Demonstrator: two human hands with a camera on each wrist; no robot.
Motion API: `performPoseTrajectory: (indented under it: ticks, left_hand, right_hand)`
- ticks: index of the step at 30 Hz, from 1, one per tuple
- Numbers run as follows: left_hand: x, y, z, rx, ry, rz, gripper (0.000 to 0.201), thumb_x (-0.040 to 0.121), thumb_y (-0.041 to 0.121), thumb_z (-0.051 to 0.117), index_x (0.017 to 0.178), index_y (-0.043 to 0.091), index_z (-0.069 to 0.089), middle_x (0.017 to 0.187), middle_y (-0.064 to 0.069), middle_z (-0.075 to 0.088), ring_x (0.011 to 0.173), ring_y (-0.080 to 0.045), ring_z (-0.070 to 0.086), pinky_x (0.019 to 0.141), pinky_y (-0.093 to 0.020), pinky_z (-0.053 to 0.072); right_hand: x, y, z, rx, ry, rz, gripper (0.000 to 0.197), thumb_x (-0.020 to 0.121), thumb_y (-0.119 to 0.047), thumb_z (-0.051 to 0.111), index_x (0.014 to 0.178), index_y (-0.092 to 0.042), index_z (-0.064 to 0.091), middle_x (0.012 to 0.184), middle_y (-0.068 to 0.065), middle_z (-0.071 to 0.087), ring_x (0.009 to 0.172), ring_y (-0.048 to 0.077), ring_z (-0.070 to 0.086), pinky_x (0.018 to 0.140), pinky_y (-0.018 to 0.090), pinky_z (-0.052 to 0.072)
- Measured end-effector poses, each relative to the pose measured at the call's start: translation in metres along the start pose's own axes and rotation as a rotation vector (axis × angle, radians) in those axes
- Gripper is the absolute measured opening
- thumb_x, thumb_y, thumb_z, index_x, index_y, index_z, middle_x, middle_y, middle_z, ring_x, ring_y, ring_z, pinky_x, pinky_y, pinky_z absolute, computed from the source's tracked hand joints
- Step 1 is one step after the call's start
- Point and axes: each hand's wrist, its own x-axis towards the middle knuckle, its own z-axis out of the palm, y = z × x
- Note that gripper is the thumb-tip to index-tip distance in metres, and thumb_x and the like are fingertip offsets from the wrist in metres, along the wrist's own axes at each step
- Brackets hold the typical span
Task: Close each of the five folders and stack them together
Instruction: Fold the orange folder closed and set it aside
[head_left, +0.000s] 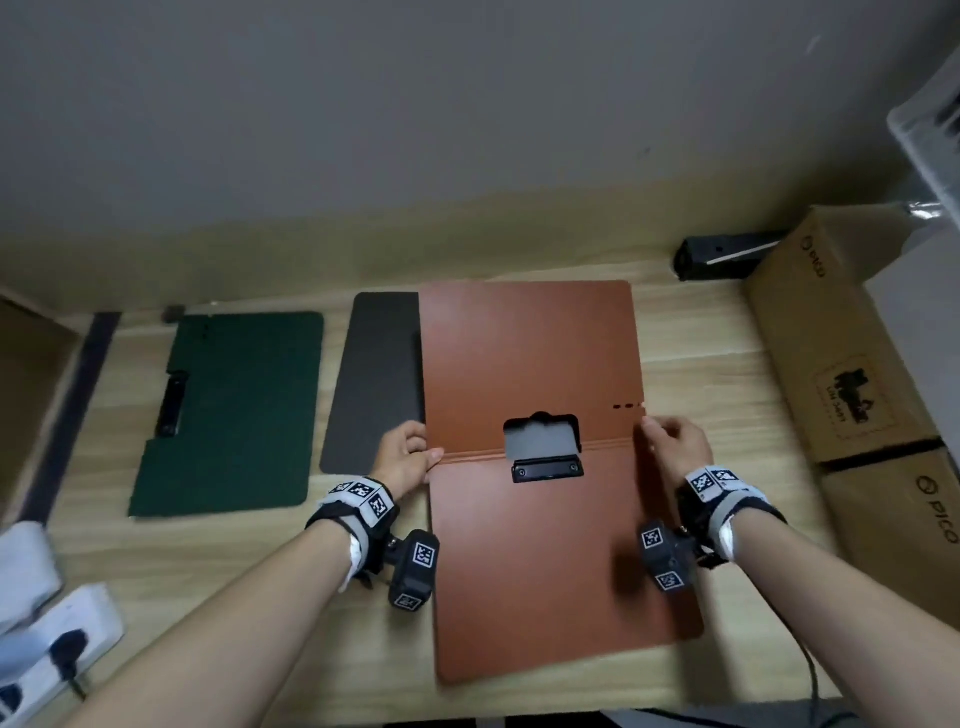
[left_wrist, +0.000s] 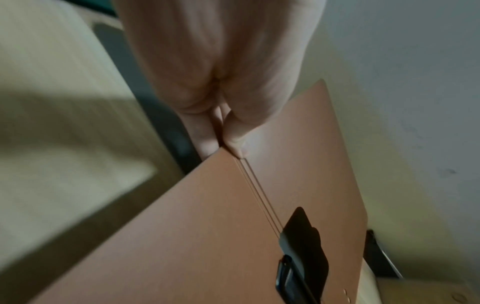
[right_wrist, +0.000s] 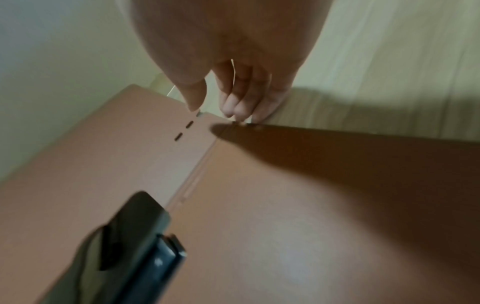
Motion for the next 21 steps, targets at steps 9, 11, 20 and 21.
performPoseTrajectory:
  ticks: [9, 11, 20, 21]
  left_hand:
    - [-0.037, -0.031, -0.085, -0.14, 0.053, -0.027, 0.018, 0.091, -0.001, 0.063, 0.088, 0.012, 0.051, 0.078, -0.004, 0.061, 0.077, -0.015, 0.057, 0.062, -0.029, 0.051]
    - [-0.041, -0.032, -0.095, -0.163, 0.04, -0.028, 0.02, 0.09, -0.002, 0.064, 0.084, 0.012, 0.05, 0.083, -0.007, 0.065, 0.079, -0.018, 0.062, 0.063, -0.03, 0.054]
    - [-0.049, -0.024, -0.141, -0.288, -0.058, -0.066, 0.03, 0.093, 0.028, 0.064, 0.116, 0.01, 0.062, 0.108, -0.008, 0.069, 0.094, -0.021, 0.071, 0.078, -0.037, 0.062]
    - [-0.045, -0.024, -0.151, -0.324, -0.013, -0.074, 0.031, 0.096, 0.03, 0.059, 0.12, 0.01, 0.06, 0.112, -0.009, 0.068, 0.099, -0.024, 0.07, 0.083, -0.04, 0.059]
  right_hand:
    - [-0.015, -0.069, 0.054, 0.069, -0.17, -0.077, 0.013, 0.094, -0.03, 0.06, 0.093, -0.017, 0.065, 0.11, 0.01, 0.068, 0.108, 0.028, 0.061, 0.104, 0.037, 0.041]
    - [-0.02, -0.087, 0.062, 0.044, -0.191, -0.126, 0.02, 0.098, -0.025, 0.052, 0.103, -0.011, 0.066, 0.109, 0.009, 0.065, 0.106, 0.023, 0.057, 0.101, 0.03, 0.038]
    - [-0.026, -0.161, 0.06, -0.134, -0.056, -0.423, 0.023, 0.097, -0.017, 0.051, 0.106, -0.005, 0.069, 0.104, 0.016, 0.069, 0.101, 0.028, 0.062, 0.084, 0.027, 0.039]
    - [-0.026, -0.167, 0.059, -0.167, -0.067, -0.458, 0.021, 0.097, -0.017, 0.051, 0.1, -0.008, 0.069, 0.099, 0.014, 0.069, 0.096, 0.028, 0.062, 0.082, 0.028, 0.04]
